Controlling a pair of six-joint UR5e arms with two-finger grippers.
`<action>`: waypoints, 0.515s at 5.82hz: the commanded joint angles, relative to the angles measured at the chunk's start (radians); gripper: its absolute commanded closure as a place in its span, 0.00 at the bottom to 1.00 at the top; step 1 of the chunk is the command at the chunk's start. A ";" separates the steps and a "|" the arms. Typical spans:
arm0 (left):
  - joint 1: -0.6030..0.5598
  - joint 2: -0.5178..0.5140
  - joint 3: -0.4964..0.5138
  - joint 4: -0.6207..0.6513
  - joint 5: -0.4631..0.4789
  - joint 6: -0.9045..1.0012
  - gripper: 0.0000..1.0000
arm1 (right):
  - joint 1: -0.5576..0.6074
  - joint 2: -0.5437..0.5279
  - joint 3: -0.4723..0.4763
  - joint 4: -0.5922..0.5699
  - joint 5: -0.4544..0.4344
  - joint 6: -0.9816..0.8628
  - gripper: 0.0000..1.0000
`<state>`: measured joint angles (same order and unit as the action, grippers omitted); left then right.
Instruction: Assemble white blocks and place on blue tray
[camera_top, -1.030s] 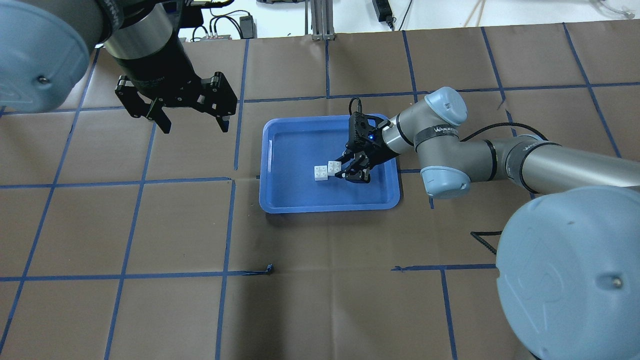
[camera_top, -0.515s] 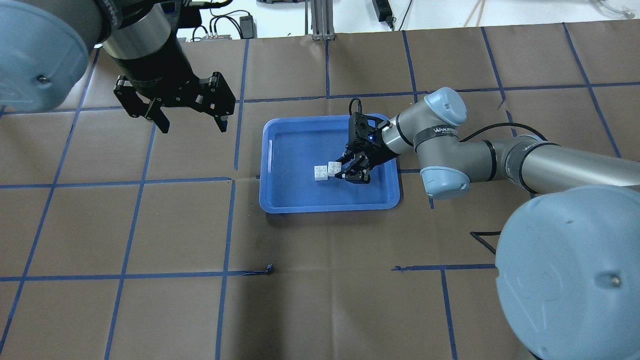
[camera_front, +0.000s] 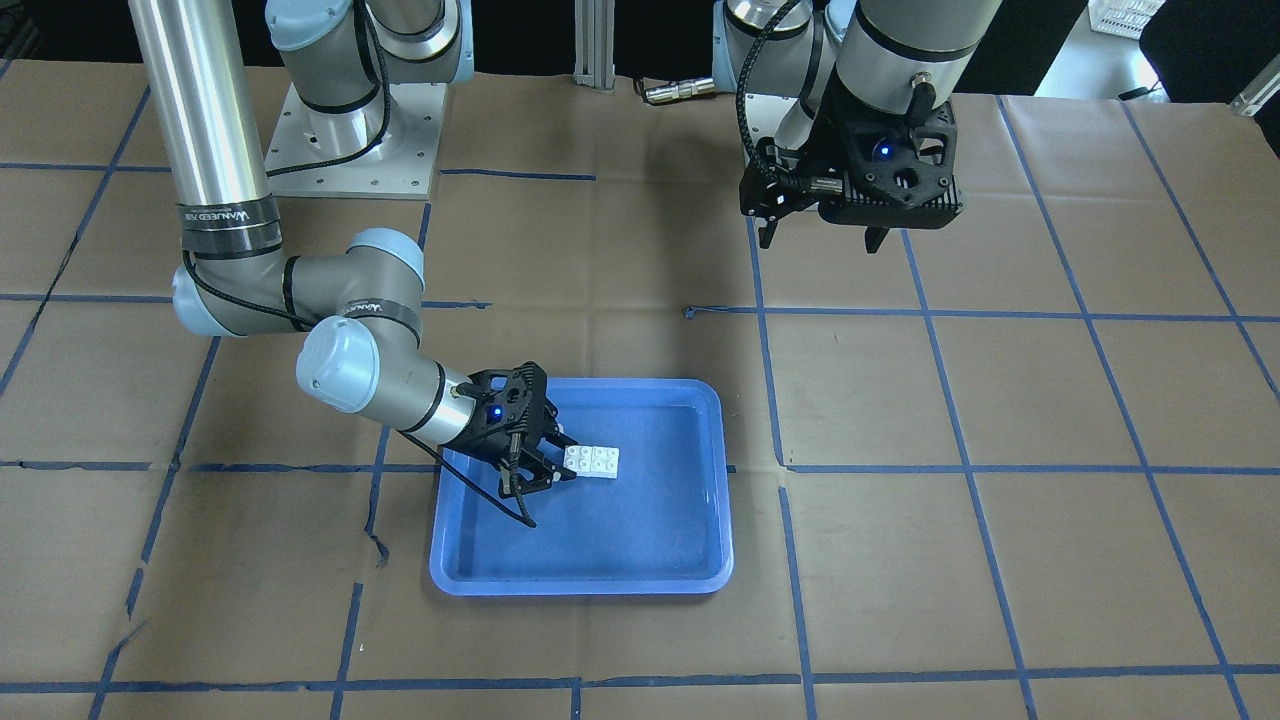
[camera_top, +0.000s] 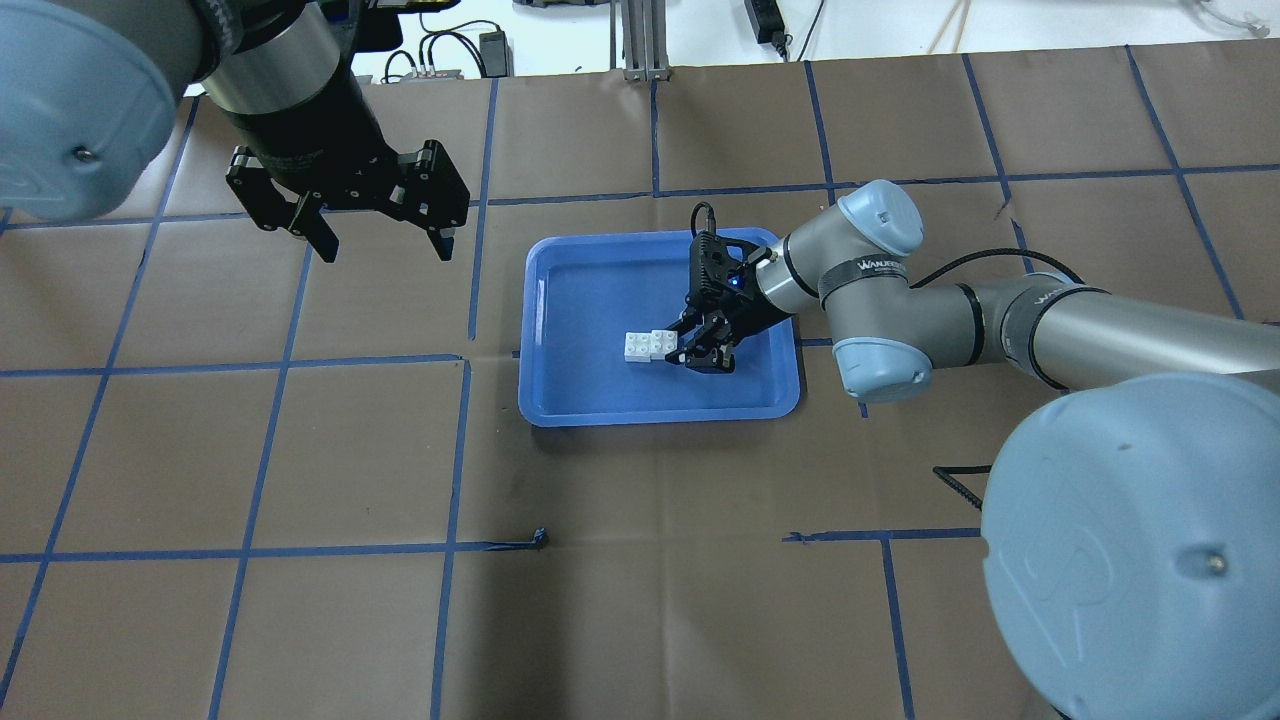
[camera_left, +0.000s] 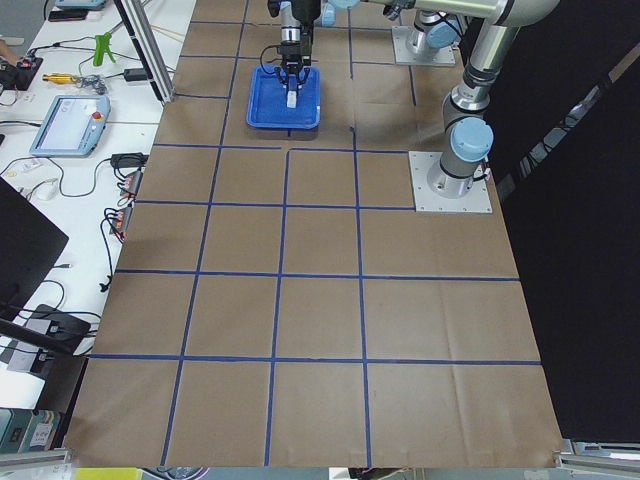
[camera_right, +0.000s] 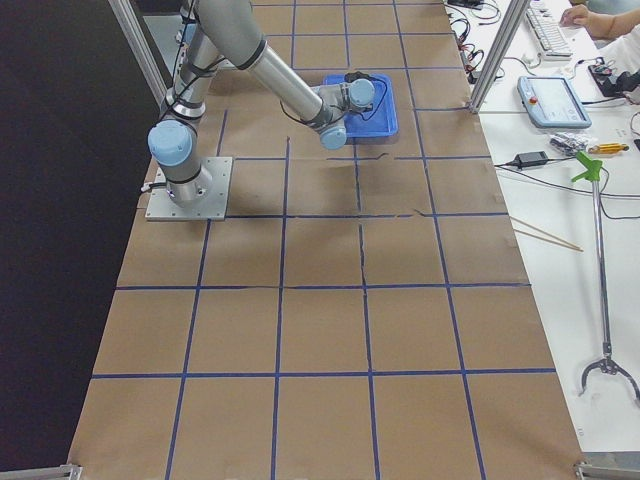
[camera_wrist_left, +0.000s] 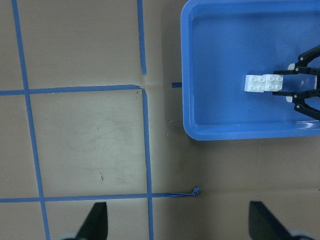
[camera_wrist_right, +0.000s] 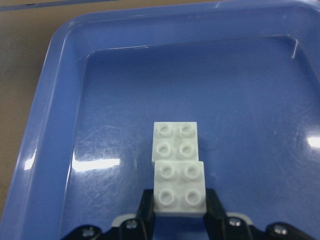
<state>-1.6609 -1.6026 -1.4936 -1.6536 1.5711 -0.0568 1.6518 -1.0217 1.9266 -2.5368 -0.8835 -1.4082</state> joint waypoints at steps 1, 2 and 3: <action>0.001 0.000 0.001 0.000 0.000 0.000 0.01 | 0.000 -0.001 0.005 0.001 0.000 0.000 0.67; 0.003 0.000 0.003 0.000 0.000 0.003 0.01 | 0.000 -0.001 0.012 0.000 0.000 0.000 0.67; 0.004 -0.003 0.009 0.000 -0.006 0.005 0.01 | 0.000 -0.001 0.012 0.000 0.000 0.000 0.67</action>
<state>-1.6582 -1.6043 -1.4894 -1.6536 1.5690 -0.0540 1.6521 -1.0231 1.9368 -2.5369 -0.8835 -1.4082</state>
